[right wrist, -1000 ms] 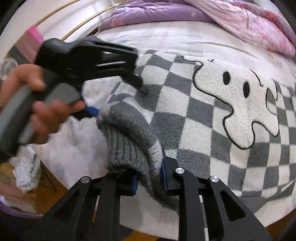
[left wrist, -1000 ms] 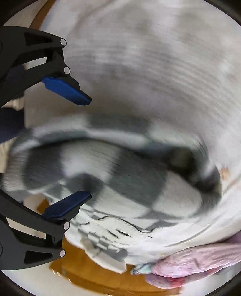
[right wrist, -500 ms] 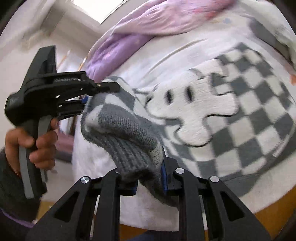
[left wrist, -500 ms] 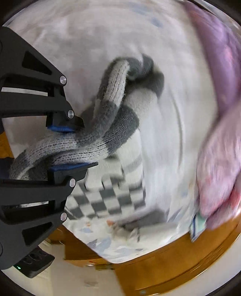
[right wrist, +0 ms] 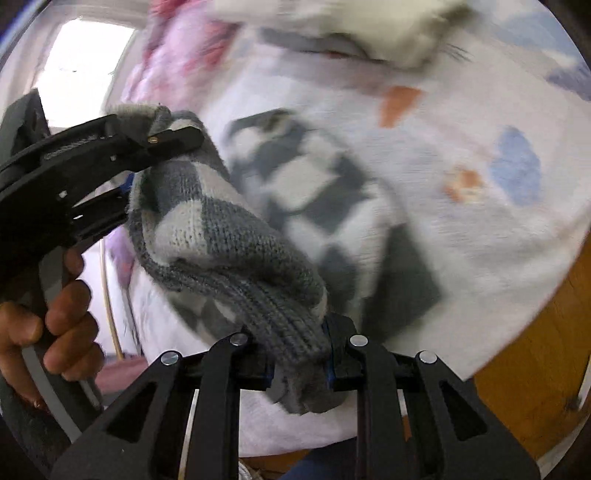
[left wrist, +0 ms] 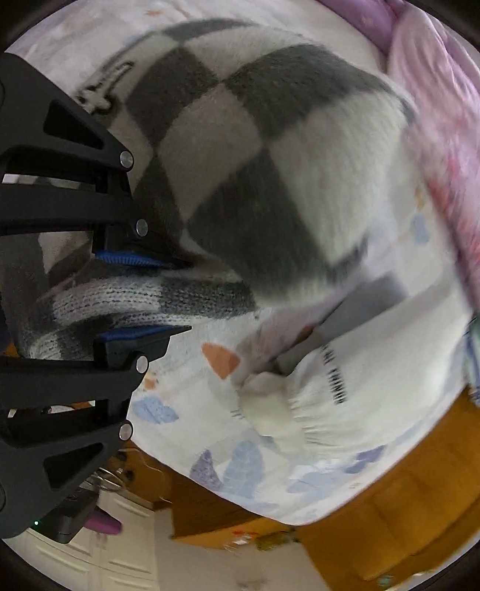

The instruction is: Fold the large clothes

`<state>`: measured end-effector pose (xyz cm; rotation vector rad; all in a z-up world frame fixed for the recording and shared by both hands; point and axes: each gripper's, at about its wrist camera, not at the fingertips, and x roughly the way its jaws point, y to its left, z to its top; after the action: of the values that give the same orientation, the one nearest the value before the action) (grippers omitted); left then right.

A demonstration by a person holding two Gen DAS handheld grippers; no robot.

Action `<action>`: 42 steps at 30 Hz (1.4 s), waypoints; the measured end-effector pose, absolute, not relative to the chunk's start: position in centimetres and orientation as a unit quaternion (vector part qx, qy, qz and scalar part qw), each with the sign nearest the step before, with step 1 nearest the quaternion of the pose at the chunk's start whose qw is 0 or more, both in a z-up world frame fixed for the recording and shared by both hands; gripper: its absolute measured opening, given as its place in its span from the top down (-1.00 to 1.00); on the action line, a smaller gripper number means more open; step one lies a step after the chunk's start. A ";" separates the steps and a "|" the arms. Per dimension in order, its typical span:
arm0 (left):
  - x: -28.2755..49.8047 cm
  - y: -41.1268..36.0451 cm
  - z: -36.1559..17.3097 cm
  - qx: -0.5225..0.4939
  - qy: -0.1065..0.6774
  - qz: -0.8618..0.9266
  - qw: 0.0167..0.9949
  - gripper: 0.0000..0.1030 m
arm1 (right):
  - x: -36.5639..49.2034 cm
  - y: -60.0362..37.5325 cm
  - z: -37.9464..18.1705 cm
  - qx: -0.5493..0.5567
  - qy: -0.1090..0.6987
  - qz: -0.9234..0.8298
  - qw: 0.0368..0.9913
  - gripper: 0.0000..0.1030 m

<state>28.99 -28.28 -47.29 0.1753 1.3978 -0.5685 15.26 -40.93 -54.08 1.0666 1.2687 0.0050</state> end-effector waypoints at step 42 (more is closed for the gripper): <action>35.4 -13.0 -54.0 -0.020 0.721 -0.050 0.691 -0.26 | 30.8 -39.7 -50.6 0.186 0.667 0.074 0.718 0.97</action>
<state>35.42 -12.98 -54.03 -0.0440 1.6109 -0.1118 30.76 -39.74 -50.64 0.4114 1.4757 0.1634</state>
